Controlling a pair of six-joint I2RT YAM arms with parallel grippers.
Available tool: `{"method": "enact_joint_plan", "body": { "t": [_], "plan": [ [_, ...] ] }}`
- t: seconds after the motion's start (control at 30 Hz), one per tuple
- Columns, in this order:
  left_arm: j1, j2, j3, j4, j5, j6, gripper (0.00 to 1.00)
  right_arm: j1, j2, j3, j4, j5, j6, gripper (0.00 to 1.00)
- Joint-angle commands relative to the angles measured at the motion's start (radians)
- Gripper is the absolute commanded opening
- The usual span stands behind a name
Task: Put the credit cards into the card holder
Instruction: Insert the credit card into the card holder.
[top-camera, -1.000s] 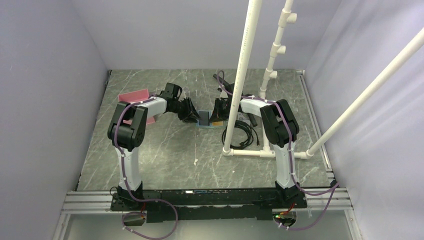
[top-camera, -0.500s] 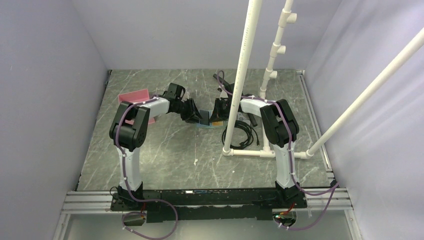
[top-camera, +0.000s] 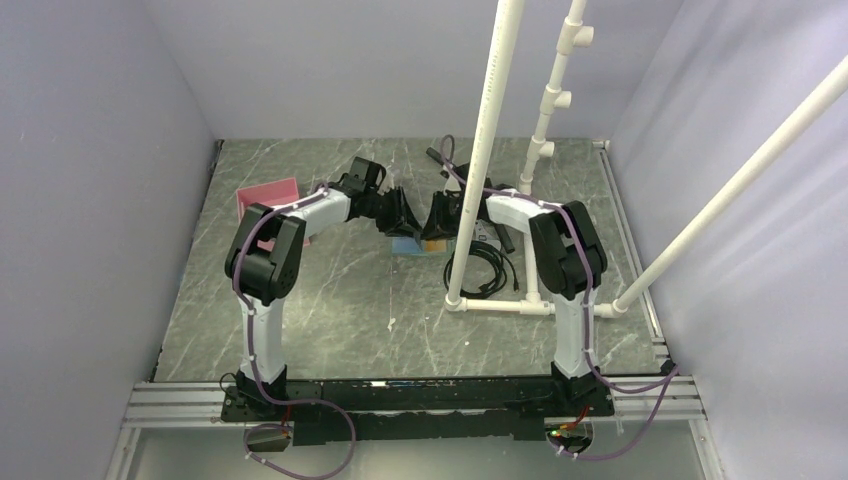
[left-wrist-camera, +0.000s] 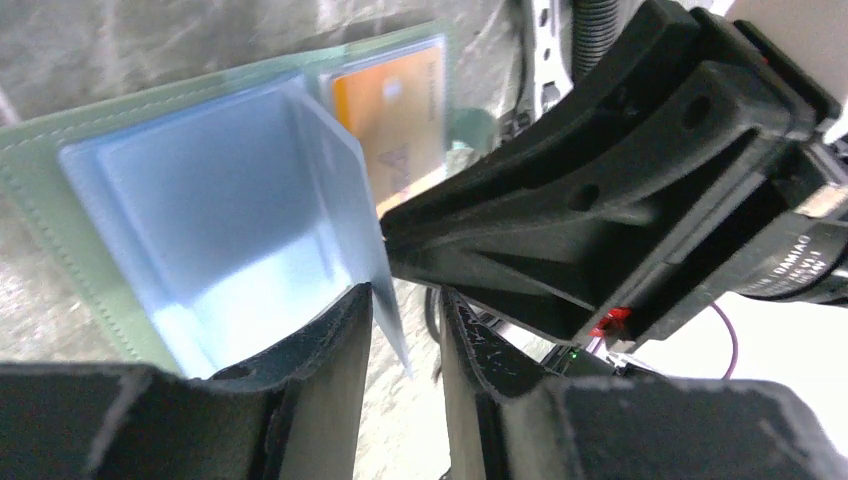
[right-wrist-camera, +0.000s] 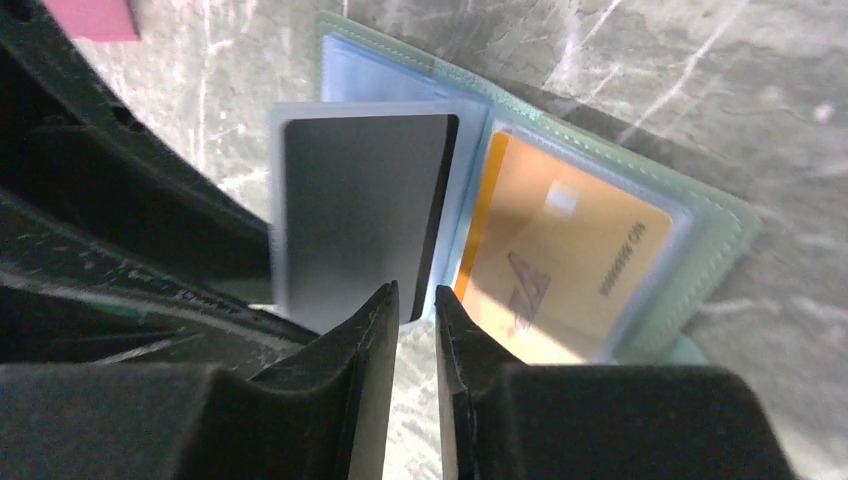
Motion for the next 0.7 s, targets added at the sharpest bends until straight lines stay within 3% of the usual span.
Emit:
{"method": "enact_joint_plan", "body": {
  "t": [0.0, 0.27, 0.43, 0.5, 0.6, 0.67],
  "plan": [
    [-0.027, 0.02, 0.074, 0.002, 0.025, -0.008, 0.37, -0.038, -0.126, -0.022, -0.027, 0.043, -0.002, 0.23],
    [-0.057, 0.087, 0.131, 0.009, 0.048, -0.025, 0.38, -0.113, -0.177, -0.128, 0.017, 0.057, -0.01, 0.24],
    [-0.055, 0.091, 0.151, -0.016, 0.057, -0.007, 0.38, -0.122, -0.24, -0.143, -0.016, 0.142, -0.07, 0.3],
    [-0.028, 0.027, 0.124, -0.053, 0.069, 0.024, 0.41, -0.11, -0.269, -0.171, -0.004, 0.149, -0.082, 0.34],
    [0.082, -0.183, 0.004, -0.105, 0.088, 0.093, 0.52, -0.068, -0.299, -0.209, 0.029, 0.161, -0.096, 0.41],
    [0.168, -0.295, -0.024, -0.244, 0.096, 0.18, 0.55, -0.044, -0.312, -0.218, 0.052, 0.16, -0.097, 0.43]
  ]
}}
